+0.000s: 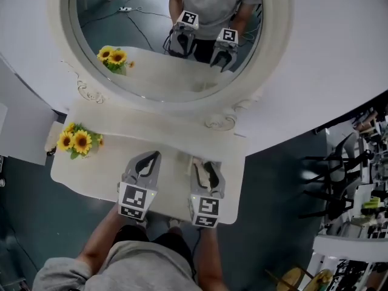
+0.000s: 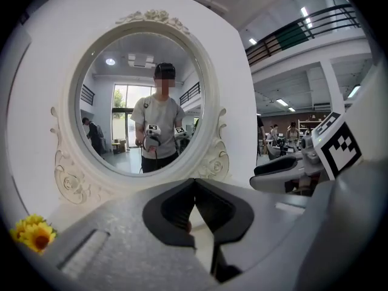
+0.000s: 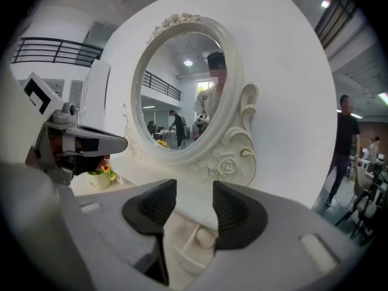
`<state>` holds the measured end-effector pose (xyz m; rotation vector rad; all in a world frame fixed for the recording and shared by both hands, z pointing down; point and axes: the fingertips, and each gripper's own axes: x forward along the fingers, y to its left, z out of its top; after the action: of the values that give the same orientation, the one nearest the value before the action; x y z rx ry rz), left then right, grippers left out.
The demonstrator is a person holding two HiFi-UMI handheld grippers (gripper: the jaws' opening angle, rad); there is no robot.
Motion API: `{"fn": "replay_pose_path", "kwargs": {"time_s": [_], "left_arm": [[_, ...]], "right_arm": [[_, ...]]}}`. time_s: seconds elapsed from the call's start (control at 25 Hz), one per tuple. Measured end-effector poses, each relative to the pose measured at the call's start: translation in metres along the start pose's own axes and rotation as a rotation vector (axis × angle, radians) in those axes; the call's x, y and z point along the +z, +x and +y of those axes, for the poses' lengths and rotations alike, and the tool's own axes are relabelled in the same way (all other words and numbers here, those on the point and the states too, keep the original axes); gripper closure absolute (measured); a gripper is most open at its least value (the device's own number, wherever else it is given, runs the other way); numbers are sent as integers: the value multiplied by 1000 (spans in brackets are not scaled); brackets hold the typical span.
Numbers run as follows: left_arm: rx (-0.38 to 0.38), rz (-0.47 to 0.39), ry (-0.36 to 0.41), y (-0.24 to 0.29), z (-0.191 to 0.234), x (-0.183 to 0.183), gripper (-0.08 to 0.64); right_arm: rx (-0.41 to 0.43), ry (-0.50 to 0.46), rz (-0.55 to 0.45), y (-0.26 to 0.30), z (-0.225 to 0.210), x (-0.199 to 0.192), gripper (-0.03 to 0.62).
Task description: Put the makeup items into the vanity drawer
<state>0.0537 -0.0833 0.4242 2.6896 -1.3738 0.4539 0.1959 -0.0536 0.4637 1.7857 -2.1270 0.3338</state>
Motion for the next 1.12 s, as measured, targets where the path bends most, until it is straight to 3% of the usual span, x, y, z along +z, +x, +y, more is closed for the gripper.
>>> {"fn": "replay_pose_path", "kwargs": {"time_s": [0.28,0.44,0.84,1.12], "left_arm": [[42,-94,30,-23,18,43,549],[55,-118,45,-33,24,54,549],[80,-147,62,-48,34,62,549],[81,-152,64,-48,39,64,549]], "right_arm": [[7,-40,-122,-19,15,57,420],[-11,-53,-190,-31,20,80,477],[-10,-81,-250,-40,35,99,578],[4,-104,-251,-35,42,105,586]]}}
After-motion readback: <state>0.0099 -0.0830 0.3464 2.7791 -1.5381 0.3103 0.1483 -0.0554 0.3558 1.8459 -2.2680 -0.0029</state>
